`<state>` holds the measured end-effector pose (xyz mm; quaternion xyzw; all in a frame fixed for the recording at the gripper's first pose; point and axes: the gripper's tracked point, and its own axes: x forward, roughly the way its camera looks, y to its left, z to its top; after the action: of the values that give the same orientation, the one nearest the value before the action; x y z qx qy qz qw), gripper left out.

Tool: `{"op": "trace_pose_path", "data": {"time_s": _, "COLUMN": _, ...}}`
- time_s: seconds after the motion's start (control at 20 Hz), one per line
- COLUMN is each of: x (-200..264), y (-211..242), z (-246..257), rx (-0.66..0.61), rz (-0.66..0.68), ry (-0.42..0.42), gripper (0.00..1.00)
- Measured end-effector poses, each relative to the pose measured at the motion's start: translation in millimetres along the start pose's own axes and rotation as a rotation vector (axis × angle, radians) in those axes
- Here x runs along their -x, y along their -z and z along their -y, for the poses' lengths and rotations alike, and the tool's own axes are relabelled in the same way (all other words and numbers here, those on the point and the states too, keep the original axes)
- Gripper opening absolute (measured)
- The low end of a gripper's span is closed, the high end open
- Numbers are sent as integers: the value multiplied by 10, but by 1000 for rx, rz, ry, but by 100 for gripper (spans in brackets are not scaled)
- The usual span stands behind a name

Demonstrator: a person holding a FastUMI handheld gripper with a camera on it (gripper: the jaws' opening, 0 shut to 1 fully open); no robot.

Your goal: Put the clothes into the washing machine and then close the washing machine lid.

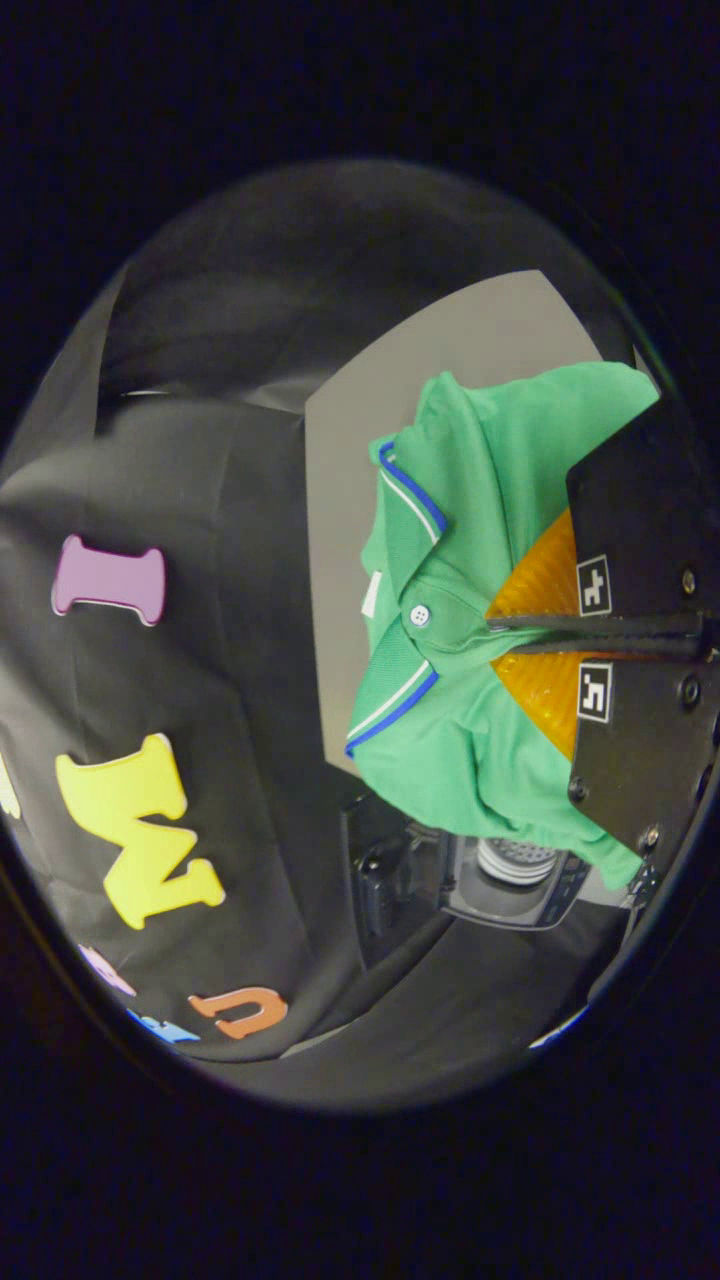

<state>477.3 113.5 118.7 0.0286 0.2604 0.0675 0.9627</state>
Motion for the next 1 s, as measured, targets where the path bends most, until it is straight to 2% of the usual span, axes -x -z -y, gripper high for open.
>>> {"op": "trace_pose_path", "data": {"time_s": 0.15, "x": 258, "y": -55, "z": -162, "rx": 10, "rz": 74, "ry": -39, "gripper": 4}}
{"op": "trace_pose_path", "data": {"time_s": 0.45, "x": 955, "y": -436, "z": -645, "rx": -46, "rz": 252, "ry": -143, "gripper": 4}}
{"op": "trace_pose_path", "data": {"time_s": 0.85, "x": 1930, "y": -1131, "z": -1532, "rx": -21, "rz": 478, "ry": -272, "gripper": 4}}
{"op": "trace_pose_path", "data": {"time_s": 1.0, "x": 2134, "y": -1322, "z": -1846, "rx": 15, "rz": 532, "ry": -286, "gripper": 4}}
